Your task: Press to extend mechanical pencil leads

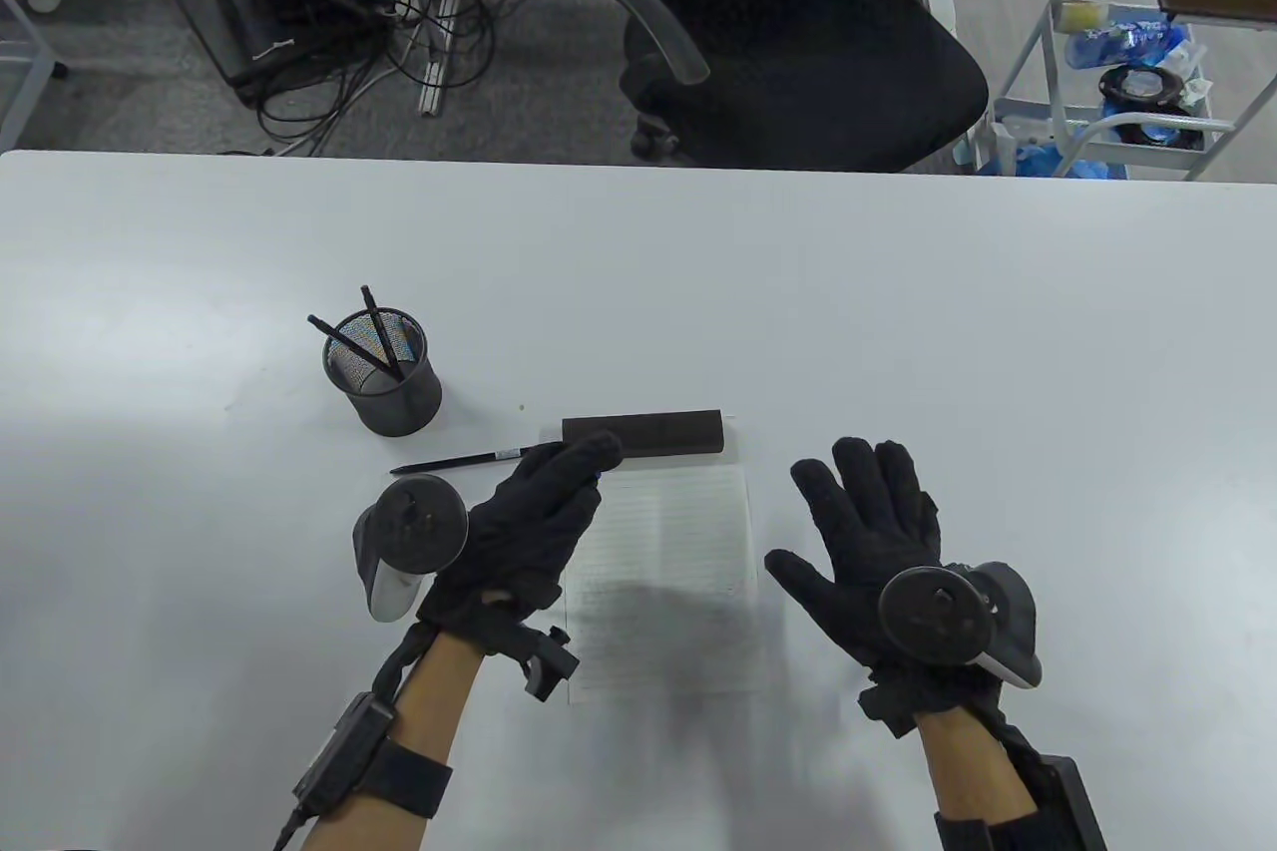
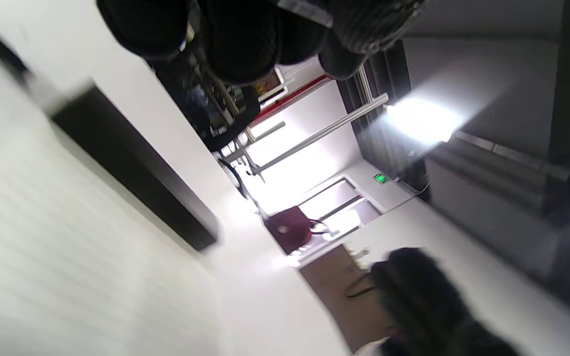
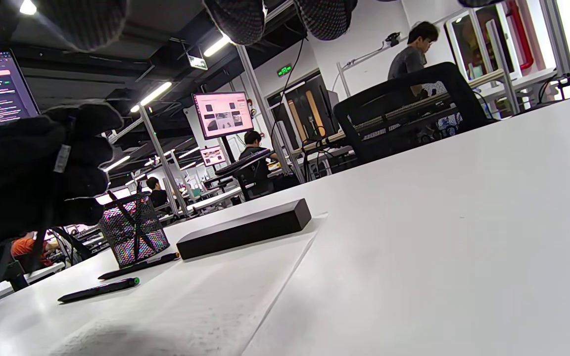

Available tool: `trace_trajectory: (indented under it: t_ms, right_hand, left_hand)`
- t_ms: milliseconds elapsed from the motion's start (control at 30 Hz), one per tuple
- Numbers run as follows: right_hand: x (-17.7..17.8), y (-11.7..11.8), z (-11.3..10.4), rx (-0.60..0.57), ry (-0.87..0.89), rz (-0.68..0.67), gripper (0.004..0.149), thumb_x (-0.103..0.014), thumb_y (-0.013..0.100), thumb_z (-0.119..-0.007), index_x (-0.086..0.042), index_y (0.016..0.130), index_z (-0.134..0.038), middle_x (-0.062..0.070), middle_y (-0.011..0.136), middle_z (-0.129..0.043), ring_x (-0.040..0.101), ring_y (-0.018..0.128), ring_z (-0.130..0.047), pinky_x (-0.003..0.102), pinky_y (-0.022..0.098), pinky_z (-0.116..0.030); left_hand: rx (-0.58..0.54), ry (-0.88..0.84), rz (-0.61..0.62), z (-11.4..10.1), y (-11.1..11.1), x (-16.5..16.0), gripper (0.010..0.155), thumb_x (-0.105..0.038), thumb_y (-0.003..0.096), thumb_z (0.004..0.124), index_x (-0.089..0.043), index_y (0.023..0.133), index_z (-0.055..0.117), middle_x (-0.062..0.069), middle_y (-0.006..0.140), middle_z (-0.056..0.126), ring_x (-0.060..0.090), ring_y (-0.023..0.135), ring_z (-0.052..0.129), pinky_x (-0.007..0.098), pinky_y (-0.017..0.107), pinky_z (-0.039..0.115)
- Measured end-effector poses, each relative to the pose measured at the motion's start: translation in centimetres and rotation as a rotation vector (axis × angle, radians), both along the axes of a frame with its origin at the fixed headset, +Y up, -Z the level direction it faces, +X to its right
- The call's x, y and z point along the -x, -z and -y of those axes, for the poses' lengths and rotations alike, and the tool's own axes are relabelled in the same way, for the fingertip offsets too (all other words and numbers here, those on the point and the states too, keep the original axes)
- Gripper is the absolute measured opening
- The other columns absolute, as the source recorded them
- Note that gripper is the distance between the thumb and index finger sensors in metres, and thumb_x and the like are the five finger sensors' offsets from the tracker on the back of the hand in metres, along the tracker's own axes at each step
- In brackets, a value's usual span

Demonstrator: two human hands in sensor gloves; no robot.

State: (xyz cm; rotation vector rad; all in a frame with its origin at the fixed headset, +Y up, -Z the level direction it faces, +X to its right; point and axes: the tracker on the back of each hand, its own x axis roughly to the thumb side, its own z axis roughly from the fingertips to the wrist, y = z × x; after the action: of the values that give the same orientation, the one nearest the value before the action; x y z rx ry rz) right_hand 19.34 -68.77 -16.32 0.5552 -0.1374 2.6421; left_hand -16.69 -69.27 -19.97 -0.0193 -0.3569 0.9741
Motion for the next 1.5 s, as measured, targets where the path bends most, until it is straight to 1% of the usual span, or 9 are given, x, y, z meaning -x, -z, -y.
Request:
trace_trajectory:
  t_ms: [133, 200, 300, 400, 500, 800, 933, 1167, 1500]
  right_hand:
    - [0.1, -0.1, 0.0, -0.002, 0.002, -0.002, 0.08, -0.063, 0.056, -0.056, -0.02, 0.121, -0.038, 0.034, 0.123, -0.032, 0.065, 0.105, -0.02, 0.084, 0.063, -0.037]
    - [0.1, -0.1, 0.0, -0.003, 0.002, -0.003, 0.08, -0.063, 0.056, -0.057, -0.02, 0.121, -0.038, 0.034, 0.123, -0.032, 0.065, 0.105, -0.02, 0.084, 0.063, -0.037]
    - [0.1, -0.1, 0.0, -0.004, 0.001, -0.003, 0.08, -0.063, 0.056, -0.056, -0.021, 0.121, -0.037, 0.034, 0.123, -0.032, 0.065, 0.105, -0.02, 0.084, 0.063, -0.037]
    - [0.1, -0.1, 0.0, -0.004, 0.002, -0.004, 0.08, -0.063, 0.056, -0.057, -0.02, 0.121, -0.037, 0.035, 0.123, -0.032, 0.065, 0.105, -0.02, 0.084, 0.063, -0.037]
    - [0.2, -0.1, 0.0, -0.005, 0.002, -0.005, 0.08, -0.063, 0.056, -0.057, -0.02, 0.121, -0.037, 0.035, 0.123, -0.032, 0.065, 0.105, -0.02, 0.084, 0.063, -0.037]
    - [0.1, -0.2, -0.1, -0.007, 0.005, -0.006, 0.08, -0.063, 0.056, -0.056, -0.02, 0.121, -0.037, 0.034, 0.123, -0.032, 0.065, 0.105, -0.02, 0.084, 0.063, -0.037]
    - [0.1, -0.2, -0.1, -0.005, 0.006, -0.008, 0.08, -0.063, 0.056, -0.057, -0.021, 0.121, -0.037, 0.035, 0.123, -0.032, 0.065, 0.105, -0.02, 0.084, 0.063, -0.037]
    - [0.1, -0.1, -0.2, -0.005, 0.006, -0.006, 0.08, -0.063, 0.056, -0.056, -0.021, 0.121, -0.037, 0.034, 0.123, -0.032, 0.065, 0.105, -0.02, 0.084, 0.063, -0.037]
    - [0.0, -0.2, -0.2, -0.003, 0.006, -0.004, 0.08, -0.063, 0.056, -0.057, -0.02, 0.121, -0.037, 0.034, 0.123, -0.032, 0.065, 0.105, -0.02, 0.084, 0.063, -0.037]
  left_hand:
    - [-0.139, 0.326, -0.078, -1.0, -0.9, 1.0, 0.05, -0.038, 0.053, 0.076, -0.039, 0.103, 0.076, -0.009, 0.1, 0.078, 0.02, 0.09, 0.081, 0.061, 0.073, 0.063]
    - [-0.207, 0.514, -0.085, -1.4, -1.4, 1.0, 0.049, -0.04, 0.0515, 0.077, -0.042, 0.101, 0.078, -0.01, 0.098, 0.082, 0.018, 0.086, 0.086, 0.06, 0.072, 0.064]
    - [-0.285, 0.729, -0.088, -1.5, -1.9, 0.8, 0.049, -0.042, 0.0484, 0.08, -0.044, 0.097, 0.081, -0.013, 0.093, 0.088, 0.015, 0.079, 0.093, 0.059, 0.071, 0.067]
    - [-0.369, 0.881, -0.093, -1.1, -2.3, 0.4, 0.049, -0.043, 0.0456, 0.083, -0.045, 0.094, 0.083, -0.014, 0.09, 0.091, 0.013, 0.074, 0.099, 0.058, 0.071, 0.069]
    - [-0.409, 0.999, -0.057, -0.6, -2.5, -0.1, 0.048, -0.044, 0.0437, 0.085, -0.046, 0.092, 0.084, -0.016, 0.088, 0.094, 0.012, 0.069, 0.103, 0.055, 0.07, 0.072]
    - [-0.422, 1.154, 0.0, 1.4, -2.0, -1.2, 0.048, -0.044, 0.0403, 0.089, -0.045, 0.088, 0.088, -0.015, 0.084, 0.097, 0.01, 0.061, 0.109, 0.046, 0.067, 0.08]
    - [-0.429, 1.191, 0.017, 2.3, -1.9, -1.5, 0.049, -0.043, 0.0402, 0.09, -0.045, 0.089, 0.088, -0.016, 0.085, 0.096, 0.009, 0.061, 0.109, 0.046, 0.067, 0.08]
    - [-0.402, 1.233, 0.056, 3.3, -1.7, -1.8, 0.05, -0.044, 0.0403, 0.091, -0.044, 0.091, 0.087, -0.016, 0.086, 0.096, 0.009, 0.063, 0.108, 0.047, 0.068, 0.08]
    - [-0.382, 1.261, 0.075, 3.6, -1.5, -2.3, 0.05, -0.045, 0.0416, 0.089, -0.044, 0.092, 0.086, -0.016, 0.088, 0.095, 0.006, 0.068, 0.106, 0.048, 0.068, 0.078]
